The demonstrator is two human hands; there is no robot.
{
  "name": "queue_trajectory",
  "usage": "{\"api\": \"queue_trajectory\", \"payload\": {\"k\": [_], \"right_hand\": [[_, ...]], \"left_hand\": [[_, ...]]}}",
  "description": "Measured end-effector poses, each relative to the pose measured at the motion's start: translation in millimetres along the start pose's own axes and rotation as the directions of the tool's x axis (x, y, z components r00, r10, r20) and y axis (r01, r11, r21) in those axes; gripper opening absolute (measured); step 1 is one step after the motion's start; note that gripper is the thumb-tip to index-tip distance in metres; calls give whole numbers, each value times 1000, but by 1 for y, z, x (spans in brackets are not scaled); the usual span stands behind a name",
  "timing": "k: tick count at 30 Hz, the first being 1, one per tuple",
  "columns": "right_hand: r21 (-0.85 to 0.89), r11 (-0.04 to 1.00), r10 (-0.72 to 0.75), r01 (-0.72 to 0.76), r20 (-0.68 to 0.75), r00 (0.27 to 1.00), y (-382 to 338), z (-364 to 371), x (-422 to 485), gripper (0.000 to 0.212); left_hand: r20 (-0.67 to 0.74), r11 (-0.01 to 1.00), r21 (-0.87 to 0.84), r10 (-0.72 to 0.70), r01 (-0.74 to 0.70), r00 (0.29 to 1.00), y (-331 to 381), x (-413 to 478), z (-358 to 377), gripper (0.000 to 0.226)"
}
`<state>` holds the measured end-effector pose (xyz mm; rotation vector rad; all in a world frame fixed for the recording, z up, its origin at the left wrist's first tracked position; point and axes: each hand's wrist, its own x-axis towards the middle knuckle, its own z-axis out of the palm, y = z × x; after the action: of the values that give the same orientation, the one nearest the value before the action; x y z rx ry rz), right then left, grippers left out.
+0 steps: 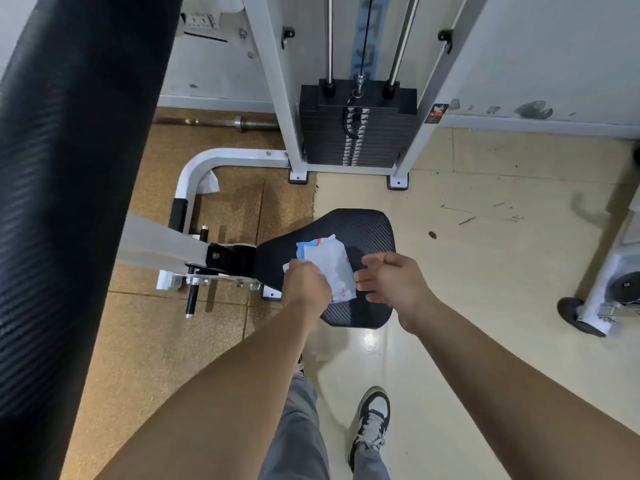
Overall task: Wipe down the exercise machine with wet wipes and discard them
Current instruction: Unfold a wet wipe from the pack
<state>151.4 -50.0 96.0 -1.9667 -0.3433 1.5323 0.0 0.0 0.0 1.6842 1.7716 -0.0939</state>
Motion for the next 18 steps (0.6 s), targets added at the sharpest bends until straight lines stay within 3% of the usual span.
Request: {"api": "queue_trajectory", "payload": {"k": [4,7,10,12,14,15,18], "right_hand": [[112,993,37,-31,-55,998,-3,-14,-18,13],[138,990,42,-38,-20,999,-10,-27,-46,16],[107,994,20,-29,84,996,-23,-41,-90,21],[111,994,-10,-8,160,987,-30,-51,-120,34],[142,989,-74,42,234,969,-31,-58,-151,36],[176,982,-109,64,263,959,-30,-61,-167,34],[238,964,-196,123,314,929,-16,-64,-217,28]], "left_hand": [[-117,941,-335,-1,-38,993,22,-18,-31,9],[-67,758,-652,-71,10,995,55,-59,-64,41],[134,505,-847,-102,168,986,77,-105,-92,66],[277,346,-905,39,247,960,81,-141,-106,75],[290,240,-942,235,234,928,80,-181,-116,50],[277,220,-951,290,217,916,80,-202,-121,37],[279,233,-951,362,204,889,74,-256,-127,39]]}}
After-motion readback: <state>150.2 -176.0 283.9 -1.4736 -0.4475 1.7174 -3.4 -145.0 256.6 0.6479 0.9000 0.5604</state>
